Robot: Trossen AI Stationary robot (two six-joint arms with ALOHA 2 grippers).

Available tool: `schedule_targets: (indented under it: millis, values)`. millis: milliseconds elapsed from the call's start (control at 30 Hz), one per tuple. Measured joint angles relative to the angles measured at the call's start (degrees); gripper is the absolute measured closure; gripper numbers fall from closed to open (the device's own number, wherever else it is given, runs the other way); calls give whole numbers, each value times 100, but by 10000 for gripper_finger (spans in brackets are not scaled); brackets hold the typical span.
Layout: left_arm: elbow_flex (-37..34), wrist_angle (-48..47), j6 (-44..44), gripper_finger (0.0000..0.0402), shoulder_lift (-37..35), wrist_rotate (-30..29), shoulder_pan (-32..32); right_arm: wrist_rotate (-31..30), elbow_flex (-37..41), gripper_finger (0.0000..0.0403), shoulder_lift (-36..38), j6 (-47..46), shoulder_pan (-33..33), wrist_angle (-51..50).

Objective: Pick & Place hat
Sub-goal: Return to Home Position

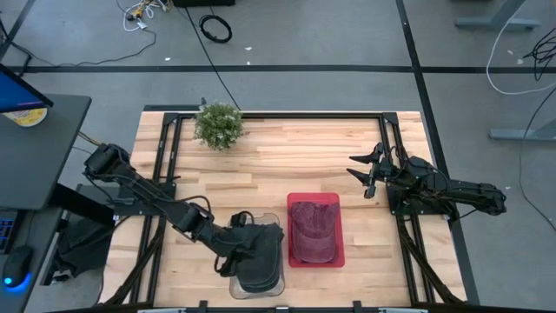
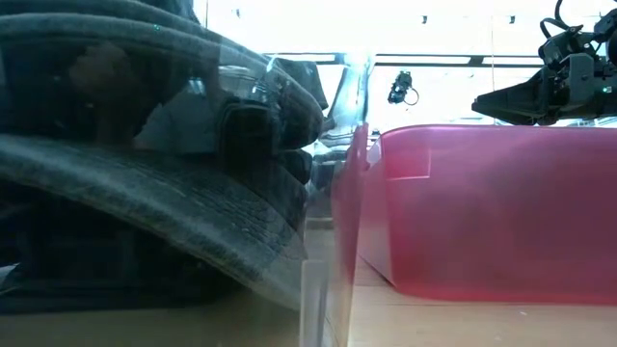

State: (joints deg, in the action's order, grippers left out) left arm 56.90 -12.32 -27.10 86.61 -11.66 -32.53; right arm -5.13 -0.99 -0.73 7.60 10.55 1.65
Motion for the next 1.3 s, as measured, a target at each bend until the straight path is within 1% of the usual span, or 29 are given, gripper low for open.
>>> schedule_targets:
  millis: [167,333,433,700,900,933,1133,1300]
  values:
    - [0,-1,365,241,-2,-8,180,0,0,204,2,1,1,-1]
    - [7,-1,644,241,-4,331,476,0,0,204,0,0,1,0]
    - [7,-19,848,241,-4,426,694,0,0,204,0,0,2,0]
    - [9,-462,1243,241,-9,448,1419,0,0,204,0,1,1,0]
    - [9,-601,1473,241,-10,455,1744,0,0,204,0,0,0,0]
    - [9,-601,1543,241,-11,513,1777,0,0,204,1,1,2,-1]
    - [9,-605,1855,241,-11,1292,1982,0,0,204,0,0,0,0]
    - [11,-806,1888,241,-11,1414,2054,0,0,204,1,0,2,-1]
